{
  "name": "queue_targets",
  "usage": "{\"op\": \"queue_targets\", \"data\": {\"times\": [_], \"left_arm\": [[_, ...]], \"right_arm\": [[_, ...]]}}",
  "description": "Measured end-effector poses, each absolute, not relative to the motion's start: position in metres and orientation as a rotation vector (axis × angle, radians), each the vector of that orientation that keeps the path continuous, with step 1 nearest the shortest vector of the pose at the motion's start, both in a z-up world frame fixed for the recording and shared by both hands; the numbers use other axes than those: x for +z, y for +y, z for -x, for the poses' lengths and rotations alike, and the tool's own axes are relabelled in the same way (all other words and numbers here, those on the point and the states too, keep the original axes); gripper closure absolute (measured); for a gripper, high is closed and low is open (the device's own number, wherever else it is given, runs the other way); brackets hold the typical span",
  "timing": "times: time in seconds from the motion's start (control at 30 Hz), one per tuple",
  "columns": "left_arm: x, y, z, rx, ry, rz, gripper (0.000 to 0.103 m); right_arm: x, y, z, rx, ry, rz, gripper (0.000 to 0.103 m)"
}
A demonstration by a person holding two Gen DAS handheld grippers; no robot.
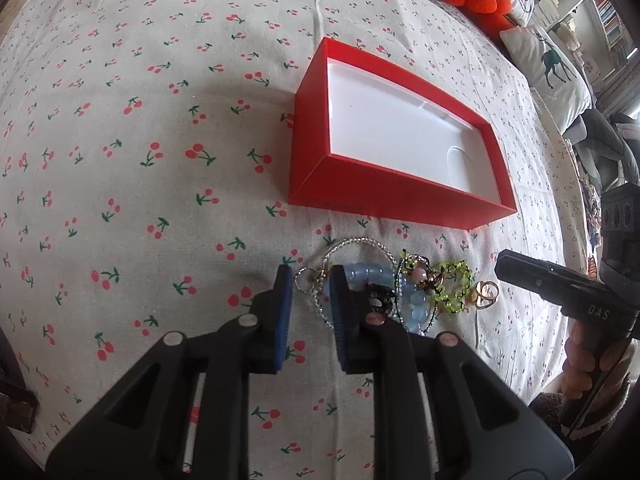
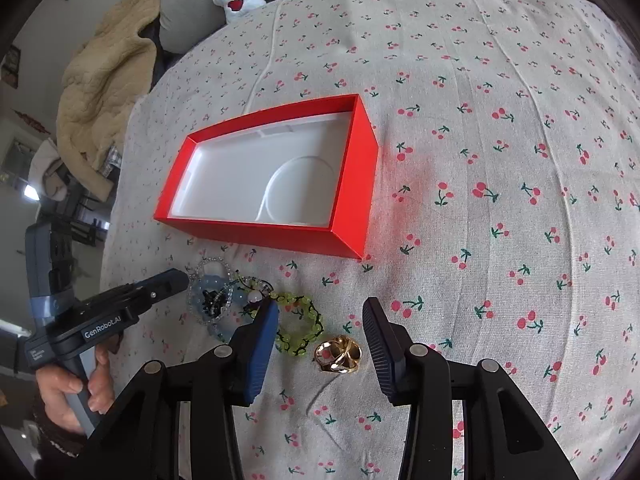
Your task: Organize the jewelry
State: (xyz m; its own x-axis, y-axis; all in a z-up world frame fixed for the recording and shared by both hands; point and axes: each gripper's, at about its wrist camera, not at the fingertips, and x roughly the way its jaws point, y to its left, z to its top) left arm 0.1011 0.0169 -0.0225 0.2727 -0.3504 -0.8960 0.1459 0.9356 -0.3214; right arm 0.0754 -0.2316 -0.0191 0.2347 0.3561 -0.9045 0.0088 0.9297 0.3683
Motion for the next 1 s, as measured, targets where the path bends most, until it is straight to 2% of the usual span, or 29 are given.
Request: {"op": "queue_targets", "data": {"times": [0.27, 0.63, 0.73, 0.83, 0.9, 1.0], "left_arm": [[-0.03, 0.018, -0.103, -0.32, 1.294, 0.211, 0.083], [-0.036, 0.019, -0.101, -0.316, 1.322, 0.224, 0.083], [-0.037, 0.018, -0.103, -0.314, 1.322, 0.229, 0.084], [-0.037, 0.016, -0.102, -0.296, 1.314, 0.194, 0.098], [-0.037, 0.017, -0.1, -0.292, 1.31, 0.199, 0.098], [-0.032, 0.015, -0.099, -0.29, 1.298, 0.196, 0.098]], "right_arm": [[-0.036, -0.233, -0.083, 0.25, 1.361, -0.345, 0.071], [-0.052, -0.209, -0.084, 0.245, 1.398, -0.265, 0.072], [-0.051, -0.203, -0.084, 0.224, 1.384, -0.202, 0.079], [-0.05, -0.197, -0.084, 0.207, 1.355, -0.131, 0.091], [-0.049, -0.195, -0.084, 0.202, 1.35, -0.115, 0.096], [-0.044, -0.195, -0.085, 0.2, 1.342, -0.12, 0.097]]}}
